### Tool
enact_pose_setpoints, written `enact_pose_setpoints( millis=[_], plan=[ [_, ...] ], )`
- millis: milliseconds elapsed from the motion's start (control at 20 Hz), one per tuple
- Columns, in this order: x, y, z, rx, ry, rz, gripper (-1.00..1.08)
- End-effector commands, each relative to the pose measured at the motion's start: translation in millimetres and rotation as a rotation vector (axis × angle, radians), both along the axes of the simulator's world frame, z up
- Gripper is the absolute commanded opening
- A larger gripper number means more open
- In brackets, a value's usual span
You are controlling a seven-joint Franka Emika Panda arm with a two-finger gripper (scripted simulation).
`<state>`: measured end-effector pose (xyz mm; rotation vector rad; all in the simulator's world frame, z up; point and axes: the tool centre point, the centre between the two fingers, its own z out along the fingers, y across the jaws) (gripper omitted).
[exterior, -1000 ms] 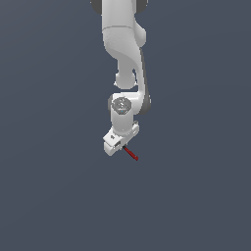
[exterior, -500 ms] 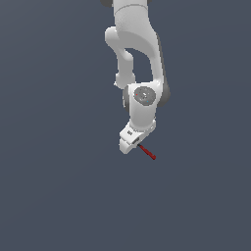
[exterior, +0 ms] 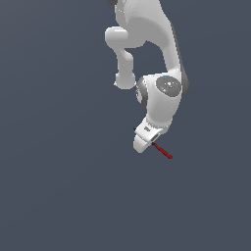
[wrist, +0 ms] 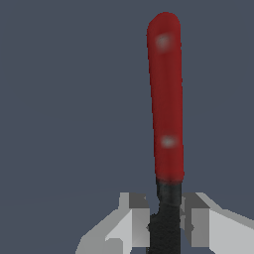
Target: Pick up the object and move it to a goal position.
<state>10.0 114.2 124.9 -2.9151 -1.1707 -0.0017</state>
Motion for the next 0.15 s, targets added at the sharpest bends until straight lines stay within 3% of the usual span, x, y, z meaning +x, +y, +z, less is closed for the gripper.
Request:
enact_pose_setpoints(
  millis=[0, 100],
  plan=[
    [2.1, 4.7, 4.3, 0.000, 0.001, -0.002, -1.00],
    [2.5, 5.8, 5.2, 0.000, 0.001, -0.002, -1.00]
  ],
)
